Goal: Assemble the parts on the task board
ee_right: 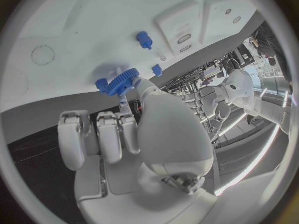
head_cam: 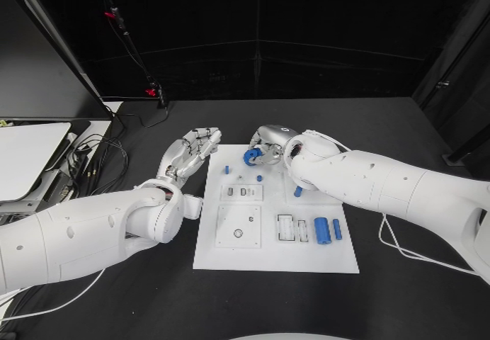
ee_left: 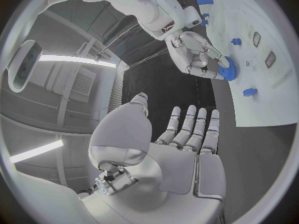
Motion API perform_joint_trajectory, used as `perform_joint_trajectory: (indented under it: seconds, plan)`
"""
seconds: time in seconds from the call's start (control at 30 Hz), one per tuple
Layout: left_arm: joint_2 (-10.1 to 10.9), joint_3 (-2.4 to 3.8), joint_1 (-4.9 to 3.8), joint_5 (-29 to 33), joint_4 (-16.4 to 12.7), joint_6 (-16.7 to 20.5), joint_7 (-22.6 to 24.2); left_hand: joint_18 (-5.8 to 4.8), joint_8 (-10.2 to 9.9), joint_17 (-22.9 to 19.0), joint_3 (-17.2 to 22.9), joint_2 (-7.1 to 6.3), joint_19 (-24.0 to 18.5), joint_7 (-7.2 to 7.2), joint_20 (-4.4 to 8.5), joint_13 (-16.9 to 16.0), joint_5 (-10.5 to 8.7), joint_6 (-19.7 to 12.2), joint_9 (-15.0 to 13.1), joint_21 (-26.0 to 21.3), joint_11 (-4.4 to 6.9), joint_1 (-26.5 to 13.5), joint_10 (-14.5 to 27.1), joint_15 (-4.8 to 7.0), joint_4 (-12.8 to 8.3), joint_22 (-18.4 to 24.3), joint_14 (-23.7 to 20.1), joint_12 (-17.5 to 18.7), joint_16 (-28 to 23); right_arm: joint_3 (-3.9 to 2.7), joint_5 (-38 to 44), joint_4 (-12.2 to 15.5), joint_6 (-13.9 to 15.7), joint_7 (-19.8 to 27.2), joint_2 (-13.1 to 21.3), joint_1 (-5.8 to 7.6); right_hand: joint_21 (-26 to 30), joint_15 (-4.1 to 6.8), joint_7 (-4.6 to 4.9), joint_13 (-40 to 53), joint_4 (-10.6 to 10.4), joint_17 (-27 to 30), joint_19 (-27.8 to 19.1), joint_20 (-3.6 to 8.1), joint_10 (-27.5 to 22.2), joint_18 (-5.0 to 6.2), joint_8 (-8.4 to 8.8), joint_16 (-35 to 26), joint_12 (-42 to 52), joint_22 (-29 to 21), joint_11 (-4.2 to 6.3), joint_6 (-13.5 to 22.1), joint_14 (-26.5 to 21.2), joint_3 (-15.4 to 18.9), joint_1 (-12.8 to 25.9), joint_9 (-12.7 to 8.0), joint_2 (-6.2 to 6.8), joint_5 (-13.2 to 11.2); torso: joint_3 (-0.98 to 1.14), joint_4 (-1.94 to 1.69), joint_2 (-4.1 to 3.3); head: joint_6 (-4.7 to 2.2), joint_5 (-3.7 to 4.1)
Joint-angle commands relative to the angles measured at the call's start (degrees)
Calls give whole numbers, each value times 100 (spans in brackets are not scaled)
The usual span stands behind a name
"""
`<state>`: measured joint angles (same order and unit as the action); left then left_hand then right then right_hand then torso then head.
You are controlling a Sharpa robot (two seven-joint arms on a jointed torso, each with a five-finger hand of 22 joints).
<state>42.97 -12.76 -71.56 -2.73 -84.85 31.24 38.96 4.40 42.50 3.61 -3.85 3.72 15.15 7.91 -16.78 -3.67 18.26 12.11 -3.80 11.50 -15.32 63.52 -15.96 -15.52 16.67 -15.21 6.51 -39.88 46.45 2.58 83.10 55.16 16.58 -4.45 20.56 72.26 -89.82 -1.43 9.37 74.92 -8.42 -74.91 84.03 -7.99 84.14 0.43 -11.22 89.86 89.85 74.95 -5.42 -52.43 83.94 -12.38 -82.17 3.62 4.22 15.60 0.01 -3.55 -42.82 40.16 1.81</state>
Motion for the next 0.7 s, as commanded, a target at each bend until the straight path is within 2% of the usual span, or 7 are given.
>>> perform_joint_trajectory:
  seconds: [0.03,0.47,0.7]
  plan:
    - [-11,6,-7,-33,-13,-53,1301,31,-17,9,-34,45,4,921,3,-2,25,32,3,32,-4,17,-29,5,5,-5,28,7,25,28,94,-54,-269,-184,5,-53,-18,-19,-19,1508,12,-1509,597,0,586,-43,50,14,15,1505,-5,50,606,-24,13,9,-18,-20,2,-2,-2,-5,5]
    - [-16,6,-7,-33,1,-57,1296,29,-19,9,-36,60,5,921,4,-2,36,34,3,36,-4,29,-31,5,4,-6,29,6,27,27,148,-88,-300,-251,-9,-81,-18,5,-53,1508,51,-1509,597,17,586,-43,195,14,15,1505,25,182,606,-38,25,13,-10,-25,2,0,-3,0,6]
    - [-22,5,-7,-33,10,-63,1292,29,-19,9,-36,60,5,921,4,-2,36,34,3,36,-4,29,-31,5,4,-6,29,6,27,27,131,-70,-215,-234,8,-94,-18,8,-58,1508,54,-1509,597,19,586,-43,208,14,15,1505,29,194,606,-40,27,14,-11,-26,1,-3,0,0,22]
